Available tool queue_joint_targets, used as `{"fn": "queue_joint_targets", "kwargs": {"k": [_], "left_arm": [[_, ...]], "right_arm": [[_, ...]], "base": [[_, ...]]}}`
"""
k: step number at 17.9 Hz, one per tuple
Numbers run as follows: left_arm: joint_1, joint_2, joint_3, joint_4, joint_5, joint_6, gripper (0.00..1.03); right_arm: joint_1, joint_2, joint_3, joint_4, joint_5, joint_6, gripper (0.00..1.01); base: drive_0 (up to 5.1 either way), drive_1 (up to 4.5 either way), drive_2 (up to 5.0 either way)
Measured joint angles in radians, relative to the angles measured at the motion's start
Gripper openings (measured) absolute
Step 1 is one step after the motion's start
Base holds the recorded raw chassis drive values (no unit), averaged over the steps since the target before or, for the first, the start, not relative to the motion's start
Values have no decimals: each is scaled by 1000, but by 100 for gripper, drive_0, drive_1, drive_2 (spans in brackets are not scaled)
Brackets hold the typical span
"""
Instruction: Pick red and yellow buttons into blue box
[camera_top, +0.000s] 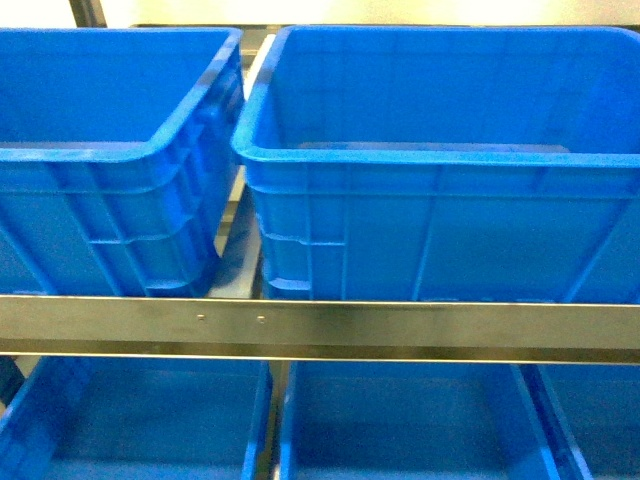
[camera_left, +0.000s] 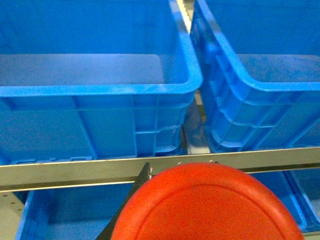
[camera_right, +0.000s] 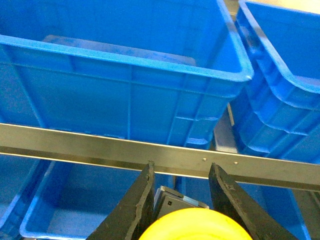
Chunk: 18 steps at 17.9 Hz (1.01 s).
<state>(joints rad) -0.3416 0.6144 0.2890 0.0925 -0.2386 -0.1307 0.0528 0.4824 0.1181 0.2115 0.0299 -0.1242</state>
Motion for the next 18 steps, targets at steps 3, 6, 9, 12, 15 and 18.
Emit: {"fn": "queue_joint_targets", "kwargs": {"k": [3, 6, 9, 12, 15, 18], "left_arm": [[-2, 0, 0, 0, 4, 0, 25], [-2, 0, 0, -1, 2, 0, 25], [-2, 0, 0, -1, -2, 0, 25], [1, 0, 0, -2, -1, 0, 25], [-2, 0, 0, 2, 3, 0, 25], [-1, 0, 0, -4, 2, 0, 25]], "right_arm": [[0, 0, 0, -1, 4, 0, 30], [0, 0, 0, -1, 4, 0, 30], [0, 0, 0, 1, 0, 0, 30], [0, 0, 0, -2, -1, 0, 30], [0, 0, 0, -2, 2, 0, 30], [0, 0, 0, -3, 0, 0, 30]], "base": [[0, 0, 0], [0, 0, 0], [494, -233, -233], [435, -145, -311], [0, 0, 0], [0, 144, -145]]}}
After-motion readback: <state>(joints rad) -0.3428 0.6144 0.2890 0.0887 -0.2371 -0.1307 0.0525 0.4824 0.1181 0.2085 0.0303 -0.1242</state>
